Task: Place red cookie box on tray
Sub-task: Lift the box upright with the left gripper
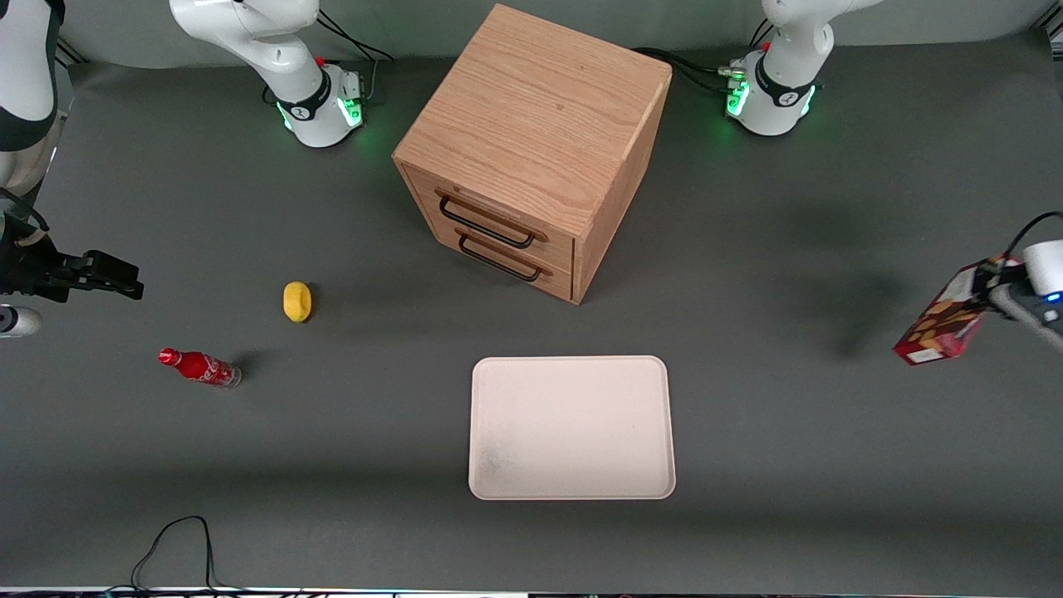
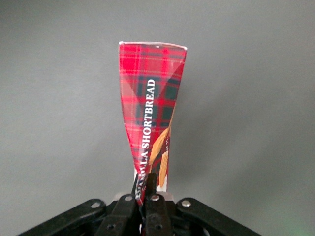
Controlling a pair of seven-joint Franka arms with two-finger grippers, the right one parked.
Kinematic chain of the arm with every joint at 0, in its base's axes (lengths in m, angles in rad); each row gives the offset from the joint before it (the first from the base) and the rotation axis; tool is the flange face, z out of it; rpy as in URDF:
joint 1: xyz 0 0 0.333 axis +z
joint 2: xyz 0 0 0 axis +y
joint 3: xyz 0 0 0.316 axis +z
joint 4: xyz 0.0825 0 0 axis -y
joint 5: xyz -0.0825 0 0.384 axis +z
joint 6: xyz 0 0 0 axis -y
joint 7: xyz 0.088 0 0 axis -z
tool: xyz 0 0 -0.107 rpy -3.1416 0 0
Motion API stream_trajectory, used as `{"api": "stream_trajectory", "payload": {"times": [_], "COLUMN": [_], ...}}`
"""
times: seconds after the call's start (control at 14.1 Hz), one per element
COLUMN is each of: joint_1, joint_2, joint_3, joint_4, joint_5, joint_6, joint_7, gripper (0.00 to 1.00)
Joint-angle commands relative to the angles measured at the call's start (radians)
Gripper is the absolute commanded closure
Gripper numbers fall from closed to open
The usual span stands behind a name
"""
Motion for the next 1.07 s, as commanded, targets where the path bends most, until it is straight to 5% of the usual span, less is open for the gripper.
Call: {"api": "stream_trajectory", "payload": {"times": [0.0, 0.36, 0.57, 0.99], "joint_1": [0.002, 0.001, -0.027, -0.162], "joint_2": [-0.066, -0.063, -0.064, -0.019], "joint_3": [0.002, 0.002, -0.023, -0.220], "joint_4": [0.129, 0.317, 0.340, 0.444], "joint_5": [0.067, 0.081, 0.065, 0.064], "joint_6": [-0.182, -0.345, -0.347, -0.385], "joint_7": [-0.076, -0.130, -0.392, -1.014], "gripper": [1.00, 1.00, 1.00, 1.00]}}
